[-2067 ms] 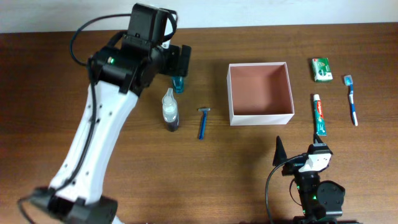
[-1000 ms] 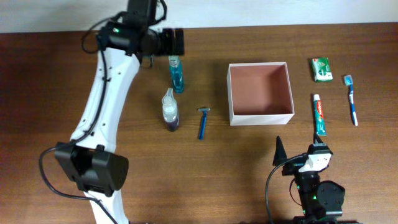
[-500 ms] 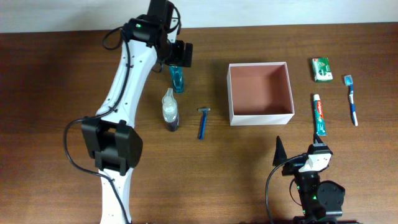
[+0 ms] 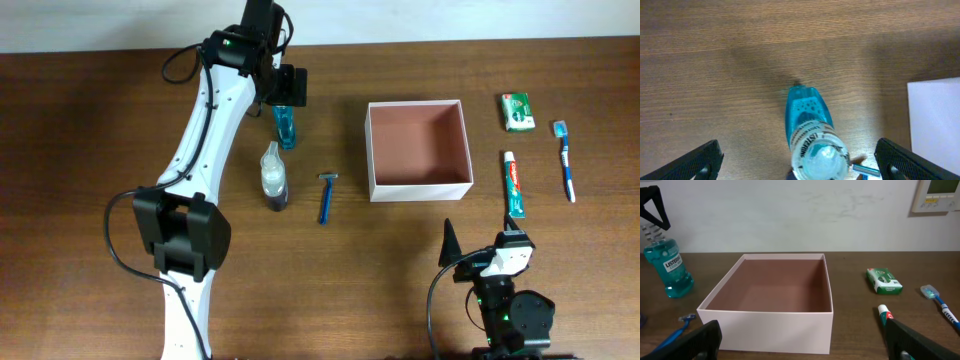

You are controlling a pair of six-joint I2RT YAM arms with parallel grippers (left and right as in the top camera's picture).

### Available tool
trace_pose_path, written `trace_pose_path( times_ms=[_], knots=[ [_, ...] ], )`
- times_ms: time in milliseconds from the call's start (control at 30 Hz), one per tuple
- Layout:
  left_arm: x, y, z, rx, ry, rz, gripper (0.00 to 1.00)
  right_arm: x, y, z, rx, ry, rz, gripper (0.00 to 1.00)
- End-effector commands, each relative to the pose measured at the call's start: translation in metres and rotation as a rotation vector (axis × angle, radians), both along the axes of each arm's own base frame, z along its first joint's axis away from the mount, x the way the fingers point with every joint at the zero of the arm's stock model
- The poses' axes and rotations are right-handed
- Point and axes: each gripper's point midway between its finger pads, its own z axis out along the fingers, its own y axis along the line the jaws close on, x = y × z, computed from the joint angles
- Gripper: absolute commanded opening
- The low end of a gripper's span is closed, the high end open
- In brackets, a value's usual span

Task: Pack container
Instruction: 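Lower the left gripper around the mouthwash bottle cap and close it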

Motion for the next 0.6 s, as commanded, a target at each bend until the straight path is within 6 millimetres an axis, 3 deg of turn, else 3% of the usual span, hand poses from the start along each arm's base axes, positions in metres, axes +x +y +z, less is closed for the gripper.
trace_pose_path(
  times_ms=[0, 167, 333, 567],
  knots=[
    [0.001, 0.006, -0.018, 0.018, 0.038, 0.043, 0.99, 0.000, 0.000, -0.002, 0.003, 0.004, -0.002, 0.99],
    [0.001, 0.004, -0.022, 0.004, 0.048, 0.066, 0.99, 0.000, 0.000, -0.002, 0.003, 0.004, -0.002, 0.99],
    [0.002, -0.012, -0.020, -0.088, 0.056, 0.053, 0.99, 0.000, 0.000, -0.002, 0.002, 0.004, -0.002, 0.99],
    [0.003, -0.003, -0.021, -0.042, 0.046, 0.074, 0.99, 0.000, 0.000, -0.002, 0.003, 0.004, -0.002, 0.99]
  ],
)
